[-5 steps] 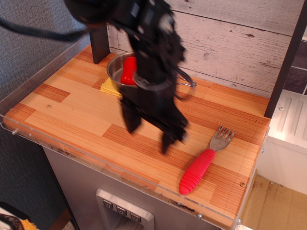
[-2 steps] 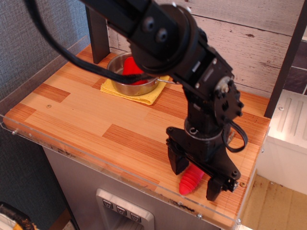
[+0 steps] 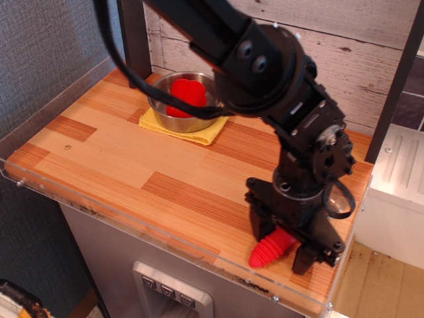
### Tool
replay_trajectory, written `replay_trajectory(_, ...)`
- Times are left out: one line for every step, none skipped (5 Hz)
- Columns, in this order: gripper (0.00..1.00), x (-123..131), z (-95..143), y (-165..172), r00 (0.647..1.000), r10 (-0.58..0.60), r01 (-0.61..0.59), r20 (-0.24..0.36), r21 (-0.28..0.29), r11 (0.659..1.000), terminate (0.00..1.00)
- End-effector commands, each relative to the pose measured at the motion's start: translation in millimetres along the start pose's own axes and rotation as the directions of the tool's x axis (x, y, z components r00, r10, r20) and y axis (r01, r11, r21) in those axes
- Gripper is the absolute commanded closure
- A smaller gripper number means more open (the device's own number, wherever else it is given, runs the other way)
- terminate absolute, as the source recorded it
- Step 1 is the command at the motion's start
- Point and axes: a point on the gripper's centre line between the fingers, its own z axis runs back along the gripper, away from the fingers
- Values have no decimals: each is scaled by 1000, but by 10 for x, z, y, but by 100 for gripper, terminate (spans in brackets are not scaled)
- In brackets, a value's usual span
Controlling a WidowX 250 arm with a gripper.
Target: Put the red handled fork at the table's left edge.
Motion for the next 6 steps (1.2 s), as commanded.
replay_trajectory(100, -49, 38, -10, 999, -47, 47, 16, 12, 999, 0)
replay_trajectory(100, 9, 300, 112, 999, -14, 13, 43, 14, 1000, 0)
replay_trajectory(100, 50, 658, 342, 994, 72, -73, 81, 10, 997, 0)
replay_trajectory(100, -62, 1031, 790, 967, 214, -215, 139, -8, 977, 0)
replay_trajectory(100, -261, 1027, 1248, 955, 287, -288, 74, 5, 958, 0)
replay_trajectory(100, -411, 910, 1710, 948, 317, -318, 24, 60, 946, 0)
